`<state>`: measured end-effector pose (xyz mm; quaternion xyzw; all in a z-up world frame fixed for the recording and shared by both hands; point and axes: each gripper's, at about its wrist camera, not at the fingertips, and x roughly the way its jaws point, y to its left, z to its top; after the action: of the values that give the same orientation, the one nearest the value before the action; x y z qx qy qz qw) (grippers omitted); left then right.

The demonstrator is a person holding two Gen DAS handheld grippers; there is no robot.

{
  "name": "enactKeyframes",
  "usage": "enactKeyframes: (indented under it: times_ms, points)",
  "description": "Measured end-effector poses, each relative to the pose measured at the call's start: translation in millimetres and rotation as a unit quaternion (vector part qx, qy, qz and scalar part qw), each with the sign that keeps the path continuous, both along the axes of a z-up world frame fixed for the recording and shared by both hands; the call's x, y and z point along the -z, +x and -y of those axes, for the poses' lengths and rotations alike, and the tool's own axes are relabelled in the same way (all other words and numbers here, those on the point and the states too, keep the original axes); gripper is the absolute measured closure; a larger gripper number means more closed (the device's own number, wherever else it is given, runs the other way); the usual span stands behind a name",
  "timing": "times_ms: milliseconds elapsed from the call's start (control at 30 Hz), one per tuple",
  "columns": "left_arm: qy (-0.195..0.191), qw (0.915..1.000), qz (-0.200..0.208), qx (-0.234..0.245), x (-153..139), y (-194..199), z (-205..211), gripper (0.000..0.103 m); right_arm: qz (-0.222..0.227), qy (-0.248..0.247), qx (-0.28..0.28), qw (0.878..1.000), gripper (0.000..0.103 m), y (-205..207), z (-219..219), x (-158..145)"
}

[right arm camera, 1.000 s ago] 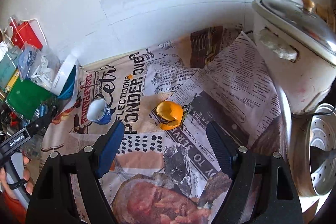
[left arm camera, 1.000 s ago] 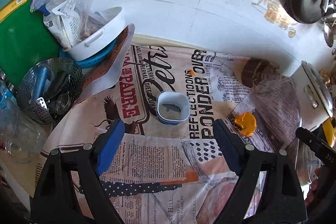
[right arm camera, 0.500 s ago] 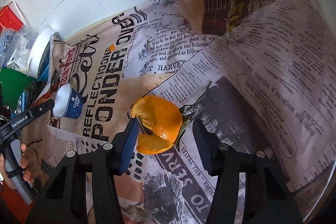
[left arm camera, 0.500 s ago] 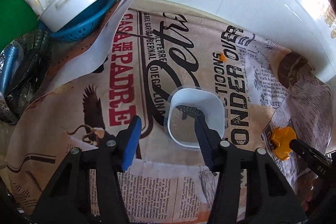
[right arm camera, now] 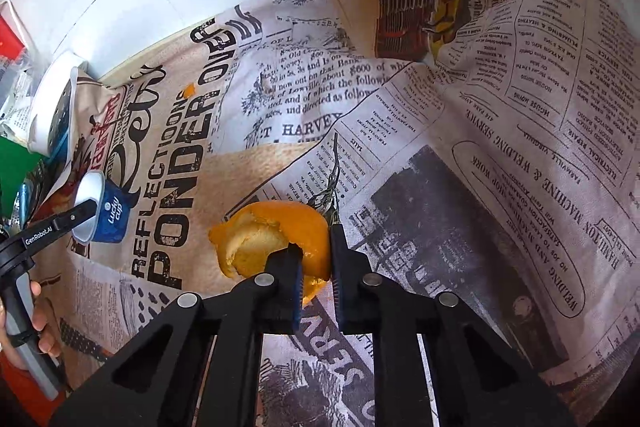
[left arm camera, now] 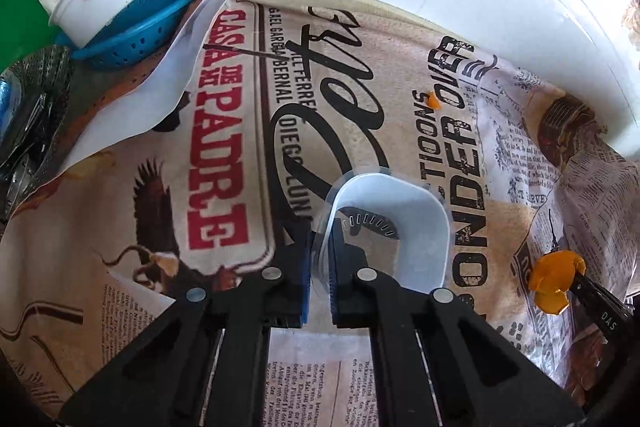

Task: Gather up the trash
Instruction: 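Lift the orange peel and plastic tub off the counter toward the floor bin with both grippers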

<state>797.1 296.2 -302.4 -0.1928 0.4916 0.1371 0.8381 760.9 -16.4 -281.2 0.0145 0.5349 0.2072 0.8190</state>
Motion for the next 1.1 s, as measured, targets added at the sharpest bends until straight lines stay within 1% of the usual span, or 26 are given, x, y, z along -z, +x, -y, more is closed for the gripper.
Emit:
enactKeyframes:
  times_ms: [200,300,400,567,733,800,1000,1100]
  points:
    - [0.01,0.9996,0.021,0.017,-24.8,-17.9,7.1,0.098,0.017,0.011,0.006,1.0,0.093,-14.0,0.2,-20.8]
    - [0.024,0.9984,0.037,0.036,-45.2,-32.0,12.4,0.098,0.032,0.015,0.012,0.999,0.093,-27.2,-1.7,-37.0]
    - [0.028,0.9964,0.058,0.056,-65.9,-46.3,15.6,0.098,0.051,0.022,0.021,0.998,0.093,-46.2,-0.9,-56.6]
    - [0.032,0.9908,0.094,0.092,-104.7,-79.2,19.5,0.098,0.085,0.032,0.046,0.995,0.093,-83.9,-2.4,-87.6]
    - [0.039,0.9838,0.119,0.128,-135.2,-111.5,25.5,0.098,0.113,0.041,0.072,0.99,0.093,-125.0,-1.9,-114.9]
    - [0.042,0.9815,0.125,0.138,-144.9,-123.4,29.9,0.098,0.12,0.043,0.077,0.989,0.093,-138.9,-1.7,-122.0]
    - [0.032,0.9761,0.149,0.155,-170.0,-165.7,48.3,0.098,0.141,0.035,0.074,0.987,0.093,-182.2,8.3,-145.1]
    - [0.041,0.9735,0.158,0.16,-177.3,-188.1,64.3,0.098,0.148,0.036,0.068,0.986,0.093,-203.7,16.3,-154.1]
